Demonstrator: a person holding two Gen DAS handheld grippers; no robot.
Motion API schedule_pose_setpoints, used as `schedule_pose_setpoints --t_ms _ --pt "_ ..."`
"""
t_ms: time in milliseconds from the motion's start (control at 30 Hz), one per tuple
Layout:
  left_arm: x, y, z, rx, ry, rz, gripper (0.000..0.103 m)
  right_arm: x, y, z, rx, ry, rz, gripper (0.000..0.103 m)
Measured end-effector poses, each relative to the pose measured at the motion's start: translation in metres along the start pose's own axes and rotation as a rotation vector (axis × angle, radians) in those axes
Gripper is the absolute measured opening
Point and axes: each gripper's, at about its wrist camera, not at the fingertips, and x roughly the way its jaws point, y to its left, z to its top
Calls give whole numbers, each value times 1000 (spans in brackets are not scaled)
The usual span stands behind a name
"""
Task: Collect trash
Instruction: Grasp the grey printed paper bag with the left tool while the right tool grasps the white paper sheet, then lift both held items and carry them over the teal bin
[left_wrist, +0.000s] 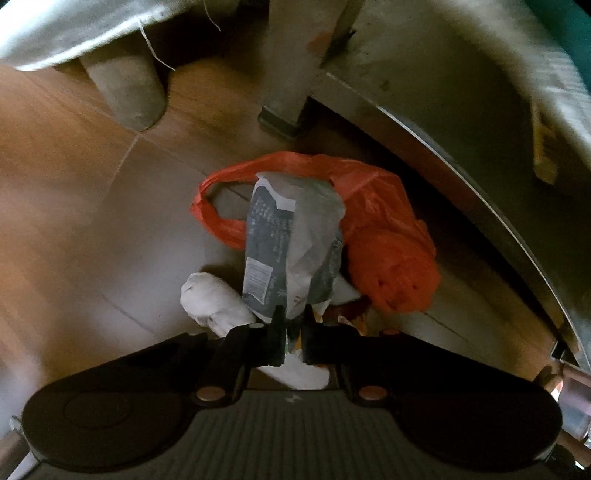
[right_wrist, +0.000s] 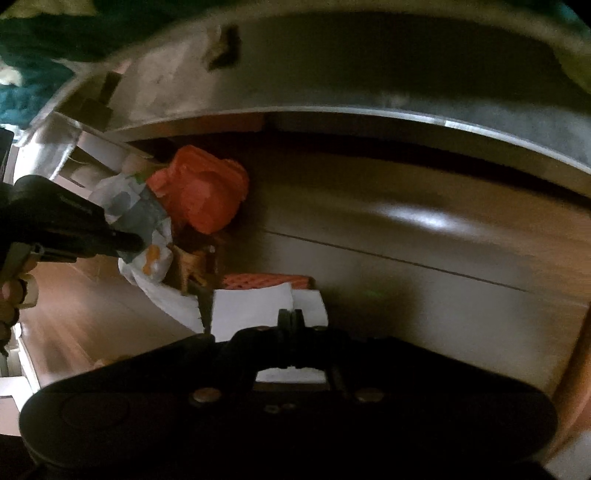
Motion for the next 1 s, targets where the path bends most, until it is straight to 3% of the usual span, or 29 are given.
schedule_pose_setpoints --t_ms 200,533,1000 --pt "-44 -7 -20 -33 -44 -20 6 -39 31 -5 -24 -45 -43 1" --pt "-143 -17 -66 11 -152 -97 6 -141 67 -27 -73 -189 -84 1" --pt "-297 -24 -155 197 -384 -244 6 -322 107 -68 -143 -513 -67 1"
